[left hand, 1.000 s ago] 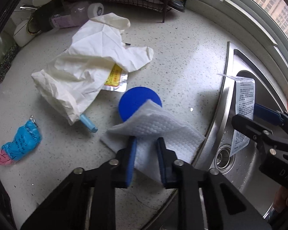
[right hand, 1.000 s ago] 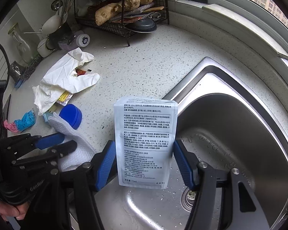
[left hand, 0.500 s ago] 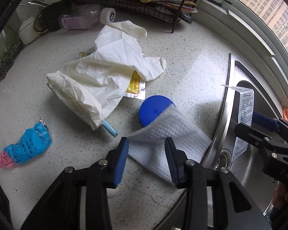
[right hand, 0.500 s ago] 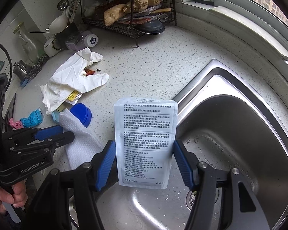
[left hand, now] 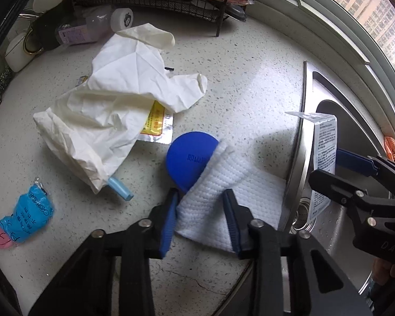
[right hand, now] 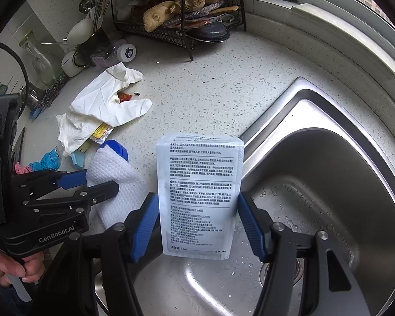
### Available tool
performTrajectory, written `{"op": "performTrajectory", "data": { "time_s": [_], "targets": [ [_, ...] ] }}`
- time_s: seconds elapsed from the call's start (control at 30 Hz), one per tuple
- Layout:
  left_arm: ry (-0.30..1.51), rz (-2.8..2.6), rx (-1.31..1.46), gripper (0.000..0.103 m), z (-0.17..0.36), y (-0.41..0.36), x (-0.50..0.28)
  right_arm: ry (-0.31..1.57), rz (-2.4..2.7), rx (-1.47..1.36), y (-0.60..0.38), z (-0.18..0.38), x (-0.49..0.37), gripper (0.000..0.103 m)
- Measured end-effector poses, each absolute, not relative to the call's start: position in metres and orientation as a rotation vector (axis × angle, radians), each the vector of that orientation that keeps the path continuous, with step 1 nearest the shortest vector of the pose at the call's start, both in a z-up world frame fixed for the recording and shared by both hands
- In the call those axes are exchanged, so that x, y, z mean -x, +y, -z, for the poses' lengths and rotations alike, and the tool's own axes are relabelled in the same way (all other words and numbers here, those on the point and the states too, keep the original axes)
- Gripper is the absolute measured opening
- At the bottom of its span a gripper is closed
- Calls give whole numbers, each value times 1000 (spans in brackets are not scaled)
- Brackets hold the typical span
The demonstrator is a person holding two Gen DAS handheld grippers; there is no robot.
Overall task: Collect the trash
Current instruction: 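Lift the wipe and carry both tools down toward the red bin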
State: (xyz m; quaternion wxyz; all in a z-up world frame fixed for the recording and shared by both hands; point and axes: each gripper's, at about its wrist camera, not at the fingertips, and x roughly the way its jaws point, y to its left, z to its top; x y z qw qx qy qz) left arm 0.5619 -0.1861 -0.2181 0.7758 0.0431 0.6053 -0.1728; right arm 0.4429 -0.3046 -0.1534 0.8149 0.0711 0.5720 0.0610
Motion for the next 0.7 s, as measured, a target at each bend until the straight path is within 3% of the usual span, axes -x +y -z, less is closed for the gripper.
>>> {"op": "performTrajectory", "data": {
  "time_s": [0.07,0.13,0.5,0.7],
  "targets": [
    [1327,390,-95,10,221,-195,-560,1224,-133,-157,-305,154,-443,59],
    [1315,398,-110,6,218,-197,-556,1226,-135,-154,-303,155,-443,59],
    [1215,415,-124,5,170,-190,-528,1187,-148,-131,-287,132,-431,59],
    [1182,412,-82,5,135,-146,-485,1151,-171,-101,-266,112,-416,59]
  ]
}}
